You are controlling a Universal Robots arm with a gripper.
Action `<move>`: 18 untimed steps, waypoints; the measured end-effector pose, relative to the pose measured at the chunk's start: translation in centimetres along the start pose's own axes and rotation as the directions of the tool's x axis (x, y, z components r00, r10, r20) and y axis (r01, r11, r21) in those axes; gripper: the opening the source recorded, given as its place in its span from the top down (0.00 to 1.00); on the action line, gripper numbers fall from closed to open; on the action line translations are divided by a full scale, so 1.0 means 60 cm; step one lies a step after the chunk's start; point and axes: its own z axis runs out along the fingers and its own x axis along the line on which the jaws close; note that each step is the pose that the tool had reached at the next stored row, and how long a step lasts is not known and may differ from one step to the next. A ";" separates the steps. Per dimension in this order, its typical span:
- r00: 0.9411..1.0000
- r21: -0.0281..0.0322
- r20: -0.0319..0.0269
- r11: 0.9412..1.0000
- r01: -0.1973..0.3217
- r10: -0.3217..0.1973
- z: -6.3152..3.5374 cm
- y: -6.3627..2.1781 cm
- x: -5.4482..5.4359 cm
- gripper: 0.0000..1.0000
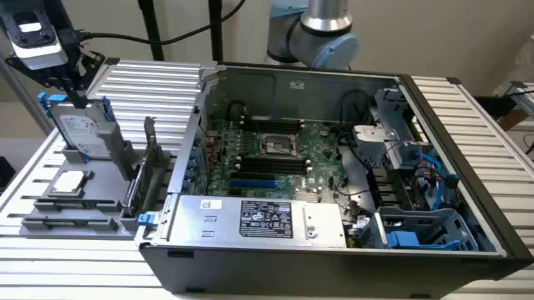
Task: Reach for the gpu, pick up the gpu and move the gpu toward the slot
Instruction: 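Reach for the gpu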
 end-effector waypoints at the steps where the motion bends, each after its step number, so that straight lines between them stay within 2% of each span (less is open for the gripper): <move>1: 1.000 0.000 0.000 1.000 0.000 0.000 0.000 0.000 0.000 0.89; 18: 1.000 0.000 0.000 1.000 0.000 0.000 0.000 0.000 -0.002 0.89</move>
